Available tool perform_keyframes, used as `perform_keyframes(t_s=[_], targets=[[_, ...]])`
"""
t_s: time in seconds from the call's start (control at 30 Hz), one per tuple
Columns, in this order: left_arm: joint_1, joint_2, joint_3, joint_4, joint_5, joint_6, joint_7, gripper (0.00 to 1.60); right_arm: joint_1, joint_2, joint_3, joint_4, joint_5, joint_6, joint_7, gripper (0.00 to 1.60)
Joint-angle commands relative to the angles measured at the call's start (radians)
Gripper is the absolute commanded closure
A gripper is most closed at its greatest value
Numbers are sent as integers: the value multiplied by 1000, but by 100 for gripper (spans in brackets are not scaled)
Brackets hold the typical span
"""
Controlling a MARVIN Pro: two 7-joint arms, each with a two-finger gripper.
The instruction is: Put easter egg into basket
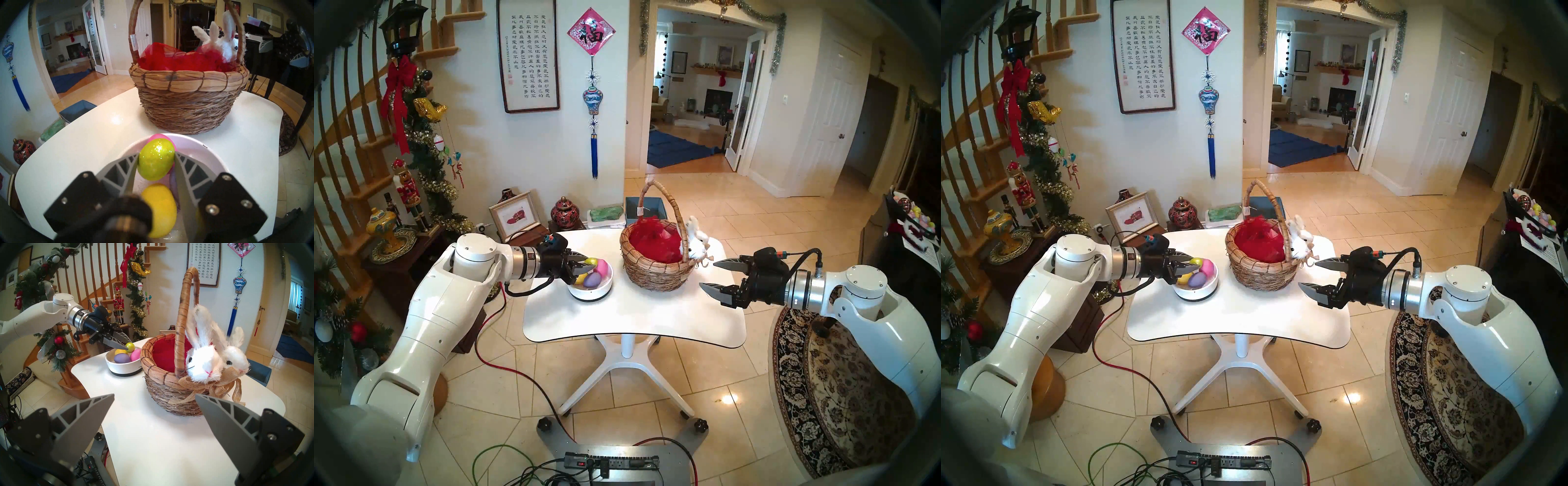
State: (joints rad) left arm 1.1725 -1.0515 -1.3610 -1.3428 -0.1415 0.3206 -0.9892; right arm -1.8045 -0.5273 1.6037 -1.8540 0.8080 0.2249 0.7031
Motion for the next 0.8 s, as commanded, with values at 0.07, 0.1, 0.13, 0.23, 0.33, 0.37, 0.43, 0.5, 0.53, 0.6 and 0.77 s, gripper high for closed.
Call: perform_keyframes(t_s=[0.07,0.1,0.13,0.23,0.33,0.37,0.43,0.5,0.53,0.6,0.77], targets=[[-2,6,-40,-66,-39,10,-20,112,2,2,8,-1,1,-2,-1,0],[-3,7,-45,-75,-44,13,-24,111,2,2,8,-1,1,-2,-1,0],[-3,7,-51,-87,-50,16,-29,110,2,2,8,0,1,-2,-1,0],[-11,3,-60,-107,-65,38,-40,107,2,2,7,0,1,-1,-1,0],[-34,-9,-57,-120,-71,61,-49,105,2,2,7,0,1,-1,-1,0],[-45,-16,-54,-121,-74,62,-54,105,2,2,7,0,1,-1,-1,0],[-67,-30,-46,-125,-77,76,-57,106,2,2,7,0,1,-1,-1,0],[-88,-45,-35,-129,-77,90,-58,105,3,2,7,0,1,-1,-1,0],[-98,-53,-28,-130,-74,94,-58,105,3,2,7,0,1,-1,-1,0],[-119,-71,-12,-131,-68,103,-55,105,3,2,6,0,1,-1,-1,0],[-172,-110,29,-120,-58,127,-45,106,3,2,6,0,1,-1,-1,0]])
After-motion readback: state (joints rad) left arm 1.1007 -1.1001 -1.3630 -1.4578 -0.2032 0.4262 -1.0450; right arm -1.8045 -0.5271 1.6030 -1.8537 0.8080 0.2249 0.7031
